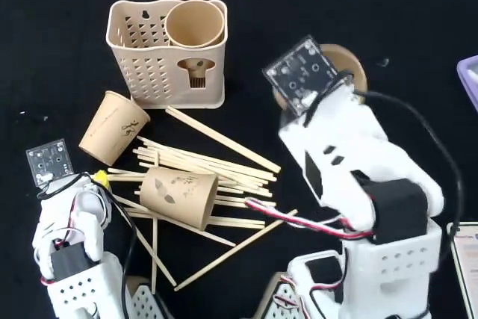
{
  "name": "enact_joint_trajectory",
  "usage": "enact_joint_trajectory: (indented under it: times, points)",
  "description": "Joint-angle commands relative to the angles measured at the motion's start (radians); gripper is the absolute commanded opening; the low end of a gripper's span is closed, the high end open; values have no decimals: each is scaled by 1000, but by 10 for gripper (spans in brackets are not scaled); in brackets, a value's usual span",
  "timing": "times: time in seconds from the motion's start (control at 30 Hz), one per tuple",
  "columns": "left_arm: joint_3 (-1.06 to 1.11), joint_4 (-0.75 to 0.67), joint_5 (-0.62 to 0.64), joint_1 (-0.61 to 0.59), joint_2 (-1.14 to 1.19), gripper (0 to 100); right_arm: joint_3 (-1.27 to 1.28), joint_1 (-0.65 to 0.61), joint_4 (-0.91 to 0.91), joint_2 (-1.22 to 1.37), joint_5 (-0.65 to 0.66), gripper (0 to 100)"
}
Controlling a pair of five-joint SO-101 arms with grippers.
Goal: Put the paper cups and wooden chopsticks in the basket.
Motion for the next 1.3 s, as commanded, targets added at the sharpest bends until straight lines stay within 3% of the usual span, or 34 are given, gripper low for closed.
enact_joint_trajectory:
  times: [0.0, 0.2, 0.33, 0.9, 1.27]
  points:
    - [-13, -20, 3, 12, -2, 199, -51, -110, -253, 19, -46, 10]
    - [-13, -20, 3, 12, -2, 199, -59, -282, -543, 180, -57, 10]
    - [-13, -20, 3, 12, -2, 199, -159, -311, -562, 340, -57, 10]
    - [-13, -20, 3, 12, -2, 199, -972, -255, -101, 957, -55, 10]
    - [-13, -20, 3, 12, -2, 199, -1184, -252, 123, 1135, 69, 11]
